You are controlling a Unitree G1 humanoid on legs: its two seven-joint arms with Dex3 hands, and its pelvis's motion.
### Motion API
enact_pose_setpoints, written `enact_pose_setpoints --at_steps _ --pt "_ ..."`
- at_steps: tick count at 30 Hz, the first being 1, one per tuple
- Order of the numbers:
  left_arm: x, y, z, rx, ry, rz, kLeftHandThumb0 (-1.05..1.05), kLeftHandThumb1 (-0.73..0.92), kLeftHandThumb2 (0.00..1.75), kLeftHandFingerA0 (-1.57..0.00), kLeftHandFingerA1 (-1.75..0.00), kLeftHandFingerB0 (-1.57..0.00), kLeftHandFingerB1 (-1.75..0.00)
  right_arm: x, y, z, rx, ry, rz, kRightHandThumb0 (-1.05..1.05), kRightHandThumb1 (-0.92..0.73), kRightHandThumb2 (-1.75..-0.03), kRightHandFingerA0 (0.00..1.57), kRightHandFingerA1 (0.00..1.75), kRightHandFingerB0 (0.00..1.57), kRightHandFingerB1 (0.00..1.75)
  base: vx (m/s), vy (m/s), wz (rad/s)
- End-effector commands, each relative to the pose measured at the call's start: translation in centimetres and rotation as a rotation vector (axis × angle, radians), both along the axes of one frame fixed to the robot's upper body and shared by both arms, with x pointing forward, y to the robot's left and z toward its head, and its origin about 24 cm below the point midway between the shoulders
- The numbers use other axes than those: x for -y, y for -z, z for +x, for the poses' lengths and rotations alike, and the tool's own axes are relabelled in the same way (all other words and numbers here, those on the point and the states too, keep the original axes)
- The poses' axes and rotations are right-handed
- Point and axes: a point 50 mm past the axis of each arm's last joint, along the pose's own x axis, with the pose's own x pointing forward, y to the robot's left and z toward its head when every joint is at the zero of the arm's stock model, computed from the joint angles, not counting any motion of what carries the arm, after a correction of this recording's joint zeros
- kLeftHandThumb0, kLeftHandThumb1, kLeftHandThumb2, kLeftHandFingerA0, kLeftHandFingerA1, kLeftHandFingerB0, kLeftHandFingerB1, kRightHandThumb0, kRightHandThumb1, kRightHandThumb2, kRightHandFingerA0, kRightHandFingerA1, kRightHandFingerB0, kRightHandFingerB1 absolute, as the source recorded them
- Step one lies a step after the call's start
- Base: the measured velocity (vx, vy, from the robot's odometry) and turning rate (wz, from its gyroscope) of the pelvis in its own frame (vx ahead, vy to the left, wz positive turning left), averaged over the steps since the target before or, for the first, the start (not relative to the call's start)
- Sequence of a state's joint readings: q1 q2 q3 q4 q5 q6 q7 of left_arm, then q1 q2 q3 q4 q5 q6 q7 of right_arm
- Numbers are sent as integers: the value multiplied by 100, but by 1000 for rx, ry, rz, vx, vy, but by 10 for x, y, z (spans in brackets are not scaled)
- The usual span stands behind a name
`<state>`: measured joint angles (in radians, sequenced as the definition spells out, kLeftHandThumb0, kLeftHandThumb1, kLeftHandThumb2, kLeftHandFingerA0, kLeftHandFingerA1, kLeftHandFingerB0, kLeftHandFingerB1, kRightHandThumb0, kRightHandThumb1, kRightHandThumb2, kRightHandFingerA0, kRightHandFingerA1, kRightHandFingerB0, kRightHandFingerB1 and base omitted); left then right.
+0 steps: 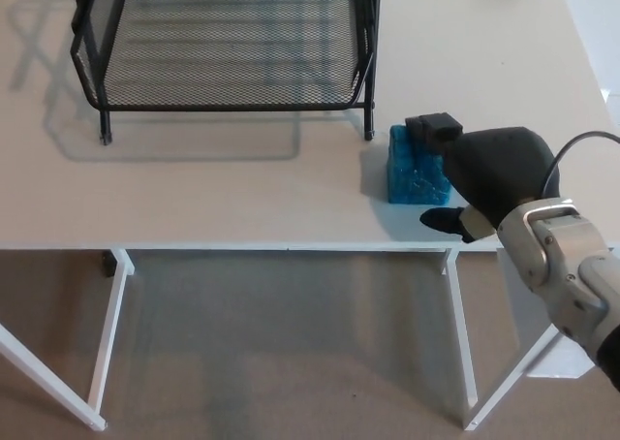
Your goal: The robot walks towards a desk on which a file tray is kept in the middle and a cube is kept to its right. The robot lifts the cube using its right hand and places it on the file tray.
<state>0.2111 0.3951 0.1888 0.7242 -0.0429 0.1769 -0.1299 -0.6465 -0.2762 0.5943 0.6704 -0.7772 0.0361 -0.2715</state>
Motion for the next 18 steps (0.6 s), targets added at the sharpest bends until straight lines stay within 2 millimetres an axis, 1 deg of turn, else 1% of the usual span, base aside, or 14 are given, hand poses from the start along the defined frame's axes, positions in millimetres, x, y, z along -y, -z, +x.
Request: enact_pose_setpoints --at_steps 1,2,5,6,7,9,11,13,15,16,17,18 --pt "-7 -6 2 8 25 50 -55 88 66 -52 -46 -37 -38 6 -10 -2 116 -81 -30 -58 -58 -60 76 138 52 64 0 0 0" --pt "-8 -6 2 6 27 49 -54 89 66 -51 -46 -36 -38 6 -11 -1 120 -82 -37 -57 -59 -60 76 133 53 62 0 0 0" --pt "-9 -5 0 -1 28 48 -54 89 66 -50 -47 -36 -38 7 -12 -1 121 -85 -39 -58 -60 -59 77 130 54 64 0 0 0" --pt "-9 -5 -1 1 26 45 -55 89 66 -50 -47 -35 -38 10 -16 -1 142 -85 -52 -59 -61 -58 78 135 55 69 0 0 0" --pt "-8 -6 -1 12 30 43 -54 88 66 -49 -47 -36 -38 12 -20 0 146 -84 -58 -58 -60 -58 79 132 56 68 0 0 0" --pt "-7 -7 -2 19 12 36 -53 88 66 -52 -48 -37 -38 12 -21 -1 156 -95 -62 -58 -59 -60 79 136 57 69 0 0 0" --pt "-7 -7 -3 16 17 38 -54 88 66 -50 -49 -36 -38 13 -22 -1 153 -101 -66 -58 -58 -58 78 140 58 68 0 0 0" --pt "-7 -8 -3 20 25 37 -54 88 66 -50 -49 -36 -38 15 -23 -1 153 -100 -66 -58 -58 -58 78 140 58 68 0 0 0" --pt "-7 -8 -2 20 13 37 -54 87 66 -51 -48 -36 -38 15 -23 -1 148 -83 -79 -60 -59 -58 77 137 57 67 0 0 0" --pt "-7 -7 -2 18 6 42 -53 87 66 -53 -48 -38 -38 15 -23 0 125 -78 -81 -60 -60 -61 74 137 52 67 0 0 0" --pt "-6 -7 -2 19 3 43 -53 87 66 -52 -48 -37 -38 14 -22 1 102 -69 -88 -63 -62 -60 68 130 48 62 0 0 0" --pt "-6 -8 -2 22 5 41 -53 87 66 -52 -48 -37 -38 14 -23 1 83 -59 -95 -63 -62 -60 68 130 48 62 0 0 0"
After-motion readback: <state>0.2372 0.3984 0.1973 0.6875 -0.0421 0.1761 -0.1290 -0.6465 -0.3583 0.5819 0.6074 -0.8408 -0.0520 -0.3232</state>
